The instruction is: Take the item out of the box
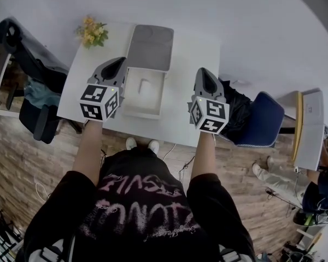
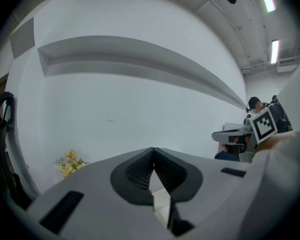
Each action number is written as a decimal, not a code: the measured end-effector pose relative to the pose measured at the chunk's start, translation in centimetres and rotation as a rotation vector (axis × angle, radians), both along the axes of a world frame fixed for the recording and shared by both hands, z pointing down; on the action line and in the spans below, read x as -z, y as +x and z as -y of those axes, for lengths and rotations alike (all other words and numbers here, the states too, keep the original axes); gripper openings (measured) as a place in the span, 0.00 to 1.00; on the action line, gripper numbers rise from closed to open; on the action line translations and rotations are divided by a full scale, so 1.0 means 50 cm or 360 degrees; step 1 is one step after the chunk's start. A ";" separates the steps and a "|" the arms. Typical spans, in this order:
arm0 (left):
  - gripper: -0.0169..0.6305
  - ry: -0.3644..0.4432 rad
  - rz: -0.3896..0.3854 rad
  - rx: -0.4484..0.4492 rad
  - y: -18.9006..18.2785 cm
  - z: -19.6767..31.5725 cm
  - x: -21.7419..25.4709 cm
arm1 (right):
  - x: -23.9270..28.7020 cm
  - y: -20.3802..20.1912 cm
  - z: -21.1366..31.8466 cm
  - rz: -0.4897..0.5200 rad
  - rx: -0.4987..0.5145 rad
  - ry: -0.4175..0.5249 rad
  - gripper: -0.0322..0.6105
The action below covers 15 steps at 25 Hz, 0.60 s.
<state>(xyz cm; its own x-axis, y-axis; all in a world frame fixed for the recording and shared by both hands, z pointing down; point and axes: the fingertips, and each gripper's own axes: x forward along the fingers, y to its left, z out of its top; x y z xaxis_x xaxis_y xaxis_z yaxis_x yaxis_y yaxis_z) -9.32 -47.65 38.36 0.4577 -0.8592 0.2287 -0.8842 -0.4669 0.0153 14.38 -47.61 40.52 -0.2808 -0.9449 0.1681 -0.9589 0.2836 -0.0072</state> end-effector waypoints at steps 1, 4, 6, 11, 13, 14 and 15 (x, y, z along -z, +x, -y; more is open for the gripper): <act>0.03 -0.0002 0.0002 -0.0008 0.000 0.003 0.000 | -0.001 -0.002 0.002 0.0001 -0.0005 -0.0001 0.07; 0.03 -0.0011 0.0008 -0.0024 0.003 0.011 -0.001 | 0.001 -0.003 0.005 0.0029 -0.0017 0.0003 0.07; 0.03 -0.0022 0.0017 -0.0028 0.004 0.015 -0.002 | 0.003 -0.009 0.007 0.0029 -0.0017 0.0006 0.07; 0.03 -0.0106 0.0020 -0.0049 0.010 0.023 -0.025 | 0.023 -0.032 0.013 0.0031 -0.0005 0.0039 0.07; 0.03 -0.0152 0.0035 -0.0062 0.016 0.025 -0.038 | 0.025 -0.039 0.020 0.0027 0.0003 0.0043 0.07; 0.03 -0.0182 0.0041 -0.0071 0.020 0.025 -0.046 | 0.024 -0.039 0.021 0.0030 0.0002 0.0043 0.07; 0.03 -0.0212 0.0043 -0.0087 0.025 0.024 -0.055 | 0.023 -0.038 0.022 0.0032 0.0000 0.0042 0.07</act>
<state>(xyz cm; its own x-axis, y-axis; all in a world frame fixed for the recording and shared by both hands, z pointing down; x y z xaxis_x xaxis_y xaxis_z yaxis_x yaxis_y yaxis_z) -8.08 -48.83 41.08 0.4953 -0.7941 0.3522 -0.8583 -0.5101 0.0569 12.50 -48.73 39.39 -0.2837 -0.9490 0.1373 -0.9587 0.2838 -0.0192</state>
